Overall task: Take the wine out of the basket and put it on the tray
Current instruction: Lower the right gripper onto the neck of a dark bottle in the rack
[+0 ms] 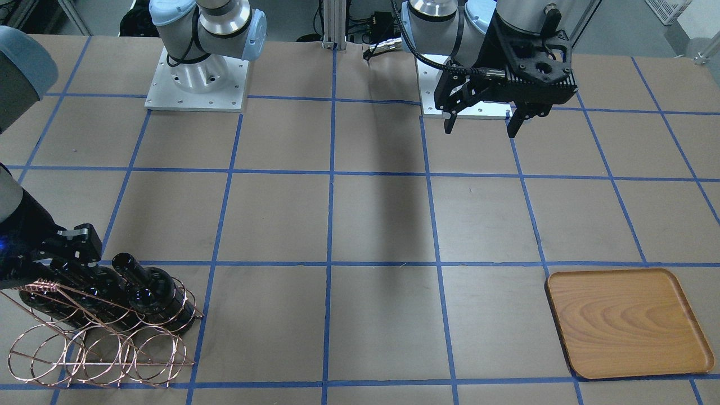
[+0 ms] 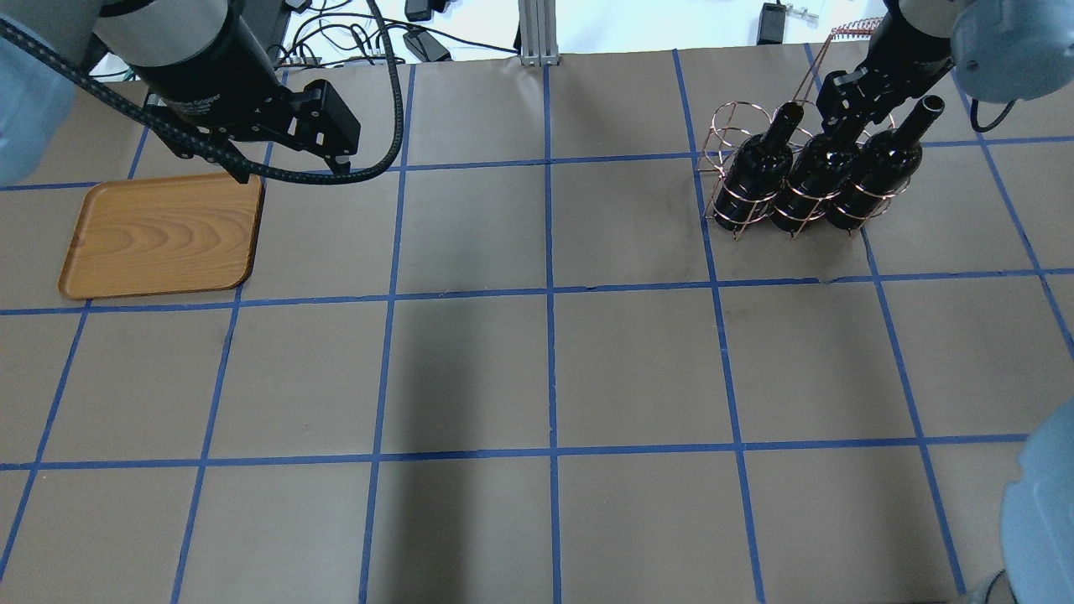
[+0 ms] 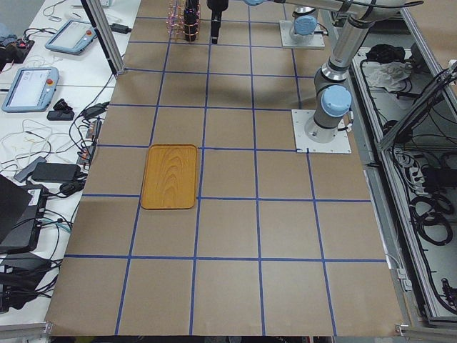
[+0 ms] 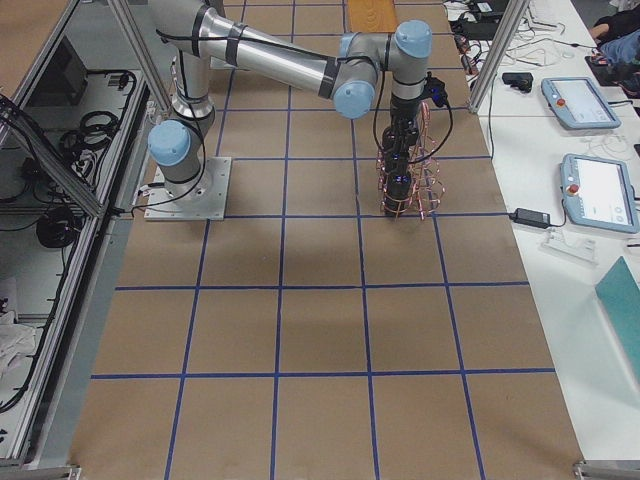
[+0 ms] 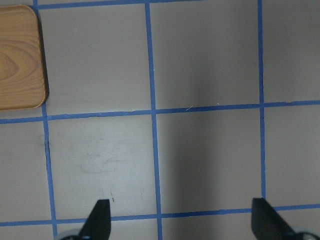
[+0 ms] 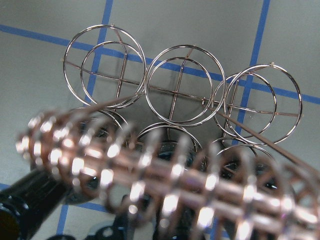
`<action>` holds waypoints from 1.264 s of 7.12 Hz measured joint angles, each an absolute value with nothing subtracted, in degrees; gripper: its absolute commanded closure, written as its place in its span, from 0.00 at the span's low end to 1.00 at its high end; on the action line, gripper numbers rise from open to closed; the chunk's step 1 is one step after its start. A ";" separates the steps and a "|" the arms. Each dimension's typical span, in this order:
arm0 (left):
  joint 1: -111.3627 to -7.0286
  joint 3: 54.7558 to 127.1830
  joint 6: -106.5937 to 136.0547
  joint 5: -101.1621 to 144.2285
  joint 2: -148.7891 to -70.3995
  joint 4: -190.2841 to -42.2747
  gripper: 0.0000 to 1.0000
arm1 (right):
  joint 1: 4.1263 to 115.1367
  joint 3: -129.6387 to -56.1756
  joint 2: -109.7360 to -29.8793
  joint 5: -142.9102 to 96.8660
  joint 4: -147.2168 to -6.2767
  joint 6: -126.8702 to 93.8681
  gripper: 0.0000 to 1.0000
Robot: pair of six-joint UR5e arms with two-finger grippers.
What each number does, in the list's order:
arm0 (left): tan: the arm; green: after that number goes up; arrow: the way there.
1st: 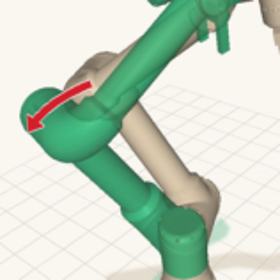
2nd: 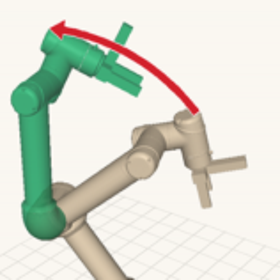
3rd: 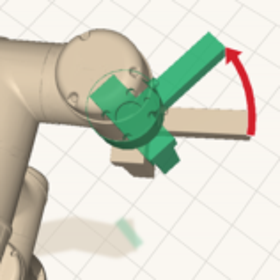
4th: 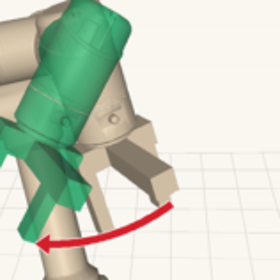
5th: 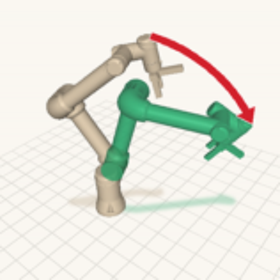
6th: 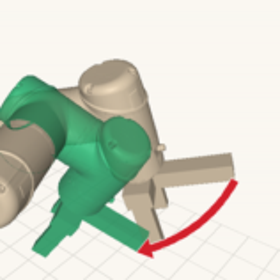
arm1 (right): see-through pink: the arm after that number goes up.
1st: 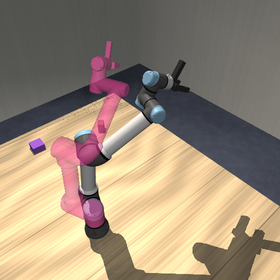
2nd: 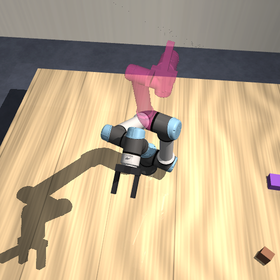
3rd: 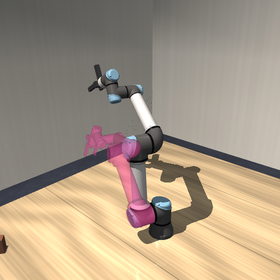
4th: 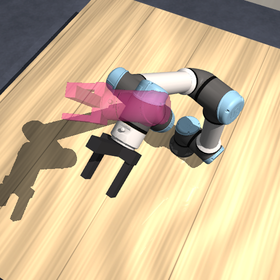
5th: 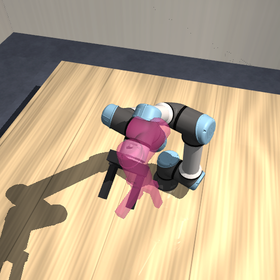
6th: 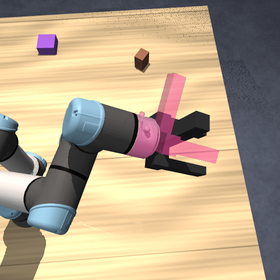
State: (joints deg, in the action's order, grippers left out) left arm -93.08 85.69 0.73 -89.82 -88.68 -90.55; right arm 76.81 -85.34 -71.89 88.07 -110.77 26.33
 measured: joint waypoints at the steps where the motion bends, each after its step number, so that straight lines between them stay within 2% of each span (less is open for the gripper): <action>1: -93.07 85.69 0.71 -89.82 -88.68 -90.59 0.00 | 76.82 -85.32 -71.73 88.02 -111.54 26.20 0.34; 5: -93.08 85.69 0.70 -89.82 -88.65 -90.61 0.00 | 76.82 -85.26 -71.02 87.92 -114.34 25.53 0.41; 9: -93.08 85.69 0.70 -89.83 -88.67 -90.62 0.00 | 76.82 -85.25 -71.04 87.79 -114.09 25.22 0.41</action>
State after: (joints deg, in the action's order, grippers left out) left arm -93.08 85.69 0.70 -89.83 -88.67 -90.62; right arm 76.82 -85.25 -71.04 87.79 -114.09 25.22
